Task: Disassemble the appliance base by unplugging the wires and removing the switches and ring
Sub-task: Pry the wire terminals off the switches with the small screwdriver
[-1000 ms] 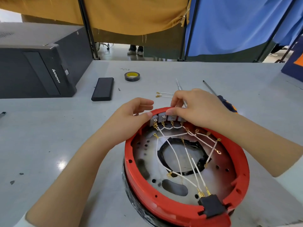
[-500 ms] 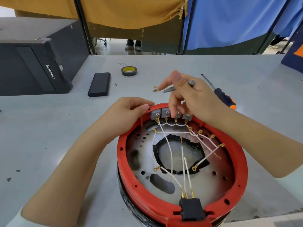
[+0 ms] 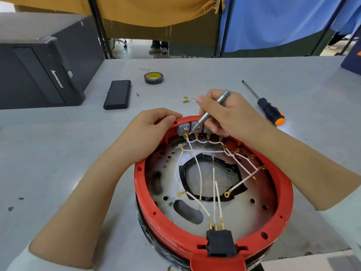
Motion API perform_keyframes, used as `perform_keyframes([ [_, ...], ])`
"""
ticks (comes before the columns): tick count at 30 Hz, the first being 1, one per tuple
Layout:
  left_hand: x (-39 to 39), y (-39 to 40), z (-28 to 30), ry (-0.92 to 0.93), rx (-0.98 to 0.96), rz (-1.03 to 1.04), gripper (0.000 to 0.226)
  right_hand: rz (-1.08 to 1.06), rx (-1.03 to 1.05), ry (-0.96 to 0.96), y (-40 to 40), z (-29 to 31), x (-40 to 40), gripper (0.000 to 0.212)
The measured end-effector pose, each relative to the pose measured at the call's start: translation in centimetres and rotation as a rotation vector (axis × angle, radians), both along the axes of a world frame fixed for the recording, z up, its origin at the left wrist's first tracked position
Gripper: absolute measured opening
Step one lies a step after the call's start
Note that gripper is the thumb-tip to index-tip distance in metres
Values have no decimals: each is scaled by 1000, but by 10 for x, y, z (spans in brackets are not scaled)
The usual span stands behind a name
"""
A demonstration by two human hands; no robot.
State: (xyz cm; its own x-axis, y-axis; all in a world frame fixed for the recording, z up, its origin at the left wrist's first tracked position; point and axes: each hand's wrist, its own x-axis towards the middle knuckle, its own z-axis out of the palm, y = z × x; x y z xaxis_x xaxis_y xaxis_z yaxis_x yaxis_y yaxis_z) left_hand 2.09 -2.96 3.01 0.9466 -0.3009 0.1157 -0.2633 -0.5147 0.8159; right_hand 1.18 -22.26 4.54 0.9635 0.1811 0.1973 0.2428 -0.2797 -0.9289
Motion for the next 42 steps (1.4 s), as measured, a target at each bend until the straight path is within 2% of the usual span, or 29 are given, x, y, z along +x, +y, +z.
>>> perform_keyframes([
  [5,-1,-1,1,14,-6,-5,25,-5,16,-7,0,-3,2,30],
  [13,-2,-1,2,22,-6,-9,25,49,-91,-44,0,-4,2,21],
  [20,-2,-1,1,19,-1,-17,24,1,-118,-43,0,-4,-1,23],
  [27,-2,-1,1,15,-3,-16,26,-98,-225,-130,2,-3,-7,25],
  [36,-3,-2,3,17,1,-3,25,-77,-218,-24,3,2,1,27],
  [42,-2,-1,3,20,-5,-10,25,-106,-225,-160,4,-4,-5,24],
])
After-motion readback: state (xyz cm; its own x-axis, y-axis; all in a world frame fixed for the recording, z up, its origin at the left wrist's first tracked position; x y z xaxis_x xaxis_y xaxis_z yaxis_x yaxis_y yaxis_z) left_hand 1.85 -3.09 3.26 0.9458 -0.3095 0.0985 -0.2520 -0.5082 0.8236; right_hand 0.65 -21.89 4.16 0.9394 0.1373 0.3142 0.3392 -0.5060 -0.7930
